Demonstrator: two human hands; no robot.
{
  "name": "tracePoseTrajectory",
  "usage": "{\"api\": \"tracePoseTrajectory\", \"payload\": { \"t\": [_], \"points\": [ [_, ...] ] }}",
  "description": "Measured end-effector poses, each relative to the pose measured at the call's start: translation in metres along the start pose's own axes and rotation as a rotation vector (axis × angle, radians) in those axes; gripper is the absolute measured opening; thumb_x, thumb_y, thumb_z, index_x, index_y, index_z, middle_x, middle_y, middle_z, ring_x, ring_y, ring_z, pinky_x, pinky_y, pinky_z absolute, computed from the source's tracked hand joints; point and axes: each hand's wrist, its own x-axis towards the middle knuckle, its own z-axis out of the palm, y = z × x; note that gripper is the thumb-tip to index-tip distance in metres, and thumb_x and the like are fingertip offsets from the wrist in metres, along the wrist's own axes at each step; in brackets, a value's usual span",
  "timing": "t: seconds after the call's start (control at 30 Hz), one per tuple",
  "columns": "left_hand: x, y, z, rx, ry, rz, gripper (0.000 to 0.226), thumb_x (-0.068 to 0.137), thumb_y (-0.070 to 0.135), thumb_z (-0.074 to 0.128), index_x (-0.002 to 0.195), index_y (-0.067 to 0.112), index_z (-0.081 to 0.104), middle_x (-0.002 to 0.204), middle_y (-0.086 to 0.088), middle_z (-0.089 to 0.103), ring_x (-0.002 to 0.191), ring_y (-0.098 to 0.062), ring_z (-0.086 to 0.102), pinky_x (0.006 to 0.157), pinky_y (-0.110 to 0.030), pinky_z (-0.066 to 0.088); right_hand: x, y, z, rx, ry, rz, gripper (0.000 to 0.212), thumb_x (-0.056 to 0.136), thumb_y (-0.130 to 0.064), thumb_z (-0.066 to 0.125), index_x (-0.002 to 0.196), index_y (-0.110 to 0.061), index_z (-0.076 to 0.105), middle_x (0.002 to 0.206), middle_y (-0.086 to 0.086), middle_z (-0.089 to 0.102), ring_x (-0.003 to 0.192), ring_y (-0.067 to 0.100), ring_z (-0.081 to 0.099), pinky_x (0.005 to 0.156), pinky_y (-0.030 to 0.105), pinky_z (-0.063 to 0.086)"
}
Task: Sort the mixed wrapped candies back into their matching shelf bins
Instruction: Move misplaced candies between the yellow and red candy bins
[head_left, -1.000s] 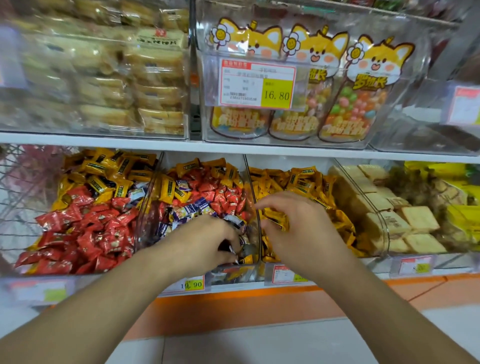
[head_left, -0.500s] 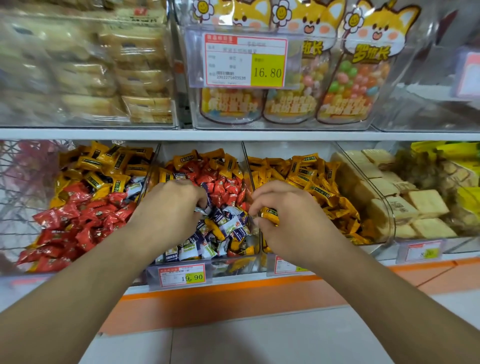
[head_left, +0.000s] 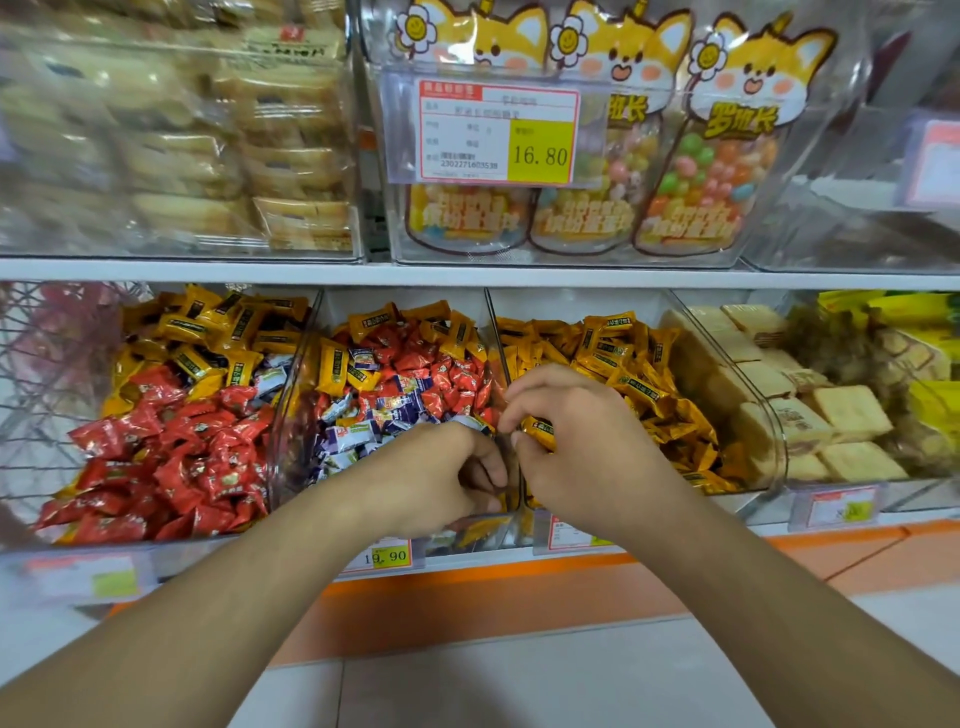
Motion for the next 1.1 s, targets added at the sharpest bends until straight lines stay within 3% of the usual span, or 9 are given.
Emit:
{"api": "tracePoseTrajectory", "payload": {
  "t": [0.23,0.43,0.57,0.63,0.73,0.8,0.87,0.97,1.1],
  "points": [
    [-0.008,0.000,-0.008,0.030,0.066,0.000,0.009,0.086,0.027,0.084,0.090,0.033,0.080,0.084,0.020,0.074,0.081,0.008,0.066,0.073,-0.015,0.053,0.001,0.001,0.000,0.014,0.022,-0.027,0.013,0.093,-0.013,0.067,0.094,-0.024,0.075,0.117,-0.017,0.058,0.112,0.001,0.057,0.099,0.017,0.047],
    [-0.030,0.013,-0.036,-0.313,0.430,-0.014,0.009,0.089,0.031,0.079,0.080,0.030,0.080,0.078,0.011,0.075,0.078,-0.002,0.069,0.079,-0.027,0.054,-0.001,-0.006,-0.008,0.063,0.026,-0.007,0.037,0.096,-0.026,0.068,0.132,-0.027,0.061,0.130,-0.014,0.060,0.125,0.004,0.051,0.104,0.017,0.041],
    [-0.043,0.027,-0.042,-0.596,0.516,0.014,0.009,0.092,0.028,0.076,0.087,0.023,0.080,0.081,0.005,0.079,0.076,-0.007,0.070,0.079,-0.026,0.050,-0.006,-0.018,-0.010,0.133,0.017,-0.026,0.042,0.093,-0.038,0.073,0.132,-0.033,0.059,0.119,-0.017,0.064,0.115,-0.001,0.055,0.092,0.011,0.045],
    [-0.044,0.030,-0.040,-0.644,0.483,0.027,0.009,0.094,0.026,0.074,0.090,0.020,0.080,0.084,0.003,0.079,0.076,-0.010,0.070,0.074,-0.022,0.047,-0.006,-0.020,-0.011,0.093,0.069,-0.033,0.028,0.094,-0.034,0.071,0.122,-0.034,0.063,0.107,-0.015,0.068,0.103,0.006,0.061,0.084,0.028,0.054],
    [-0.038,0.025,-0.036,-0.543,0.440,0.016,0.007,0.095,0.027,0.072,0.092,0.022,0.077,0.083,0.004,0.078,0.077,-0.004,0.071,0.073,-0.018,0.047,-0.003,-0.006,-0.020,-0.035,0.180,0.091,0.030,0.097,-0.031,0.066,0.127,-0.031,0.062,0.105,-0.006,0.070,0.086,0.014,0.064,0.070,0.037,0.058],
    [-0.033,0.016,-0.032,-0.356,0.414,0.003,0.004,0.093,0.028,0.075,0.089,0.029,0.075,0.079,0.006,0.075,0.075,0.001,0.068,0.074,-0.017,0.048,-0.002,0.008,-0.027,-0.140,0.209,0.190,0.050,0.095,-0.026,0.067,0.143,-0.021,0.055,0.121,0.005,0.067,0.106,0.024,0.063,0.084,0.038,0.057],
    [-0.030,0.008,-0.026,-0.160,0.361,-0.020,0.008,0.090,0.029,0.078,0.084,0.032,0.075,0.078,0.013,0.072,0.077,0.006,0.065,0.070,-0.014,0.047,-0.002,0.015,-0.029,-0.186,0.222,0.222,0.057,0.092,-0.021,0.070,0.146,-0.012,0.053,0.134,0.010,0.061,0.126,0.031,0.054,0.101,0.040,0.049],
    [-0.024,0.004,-0.017,0.066,0.261,-0.070,0.010,0.086,0.031,0.083,0.078,0.030,0.077,0.072,0.017,0.069,0.073,0.010,0.062,0.062,-0.009,0.047,-0.002,0.014,-0.027,-0.135,0.207,0.228,0.044,0.092,-0.018,0.069,0.135,-0.011,0.061,0.132,0.005,0.059,0.125,0.026,0.054,0.096,0.031,0.045],
    [-0.014,0.003,-0.012,0.215,0.195,-0.117,0.017,0.079,0.045,0.086,0.082,0.029,0.081,0.075,0.015,0.072,0.072,-0.002,0.067,0.072,-0.030,0.060,-0.001,0.009,-0.022,-0.101,0.181,0.205,0.034,0.093,-0.018,0.068,0.127,-0.015,0.064,0.129,-0.001,0.057,0.119,0.018,0.054,0.087,0.021,0.037]
  ]
}}
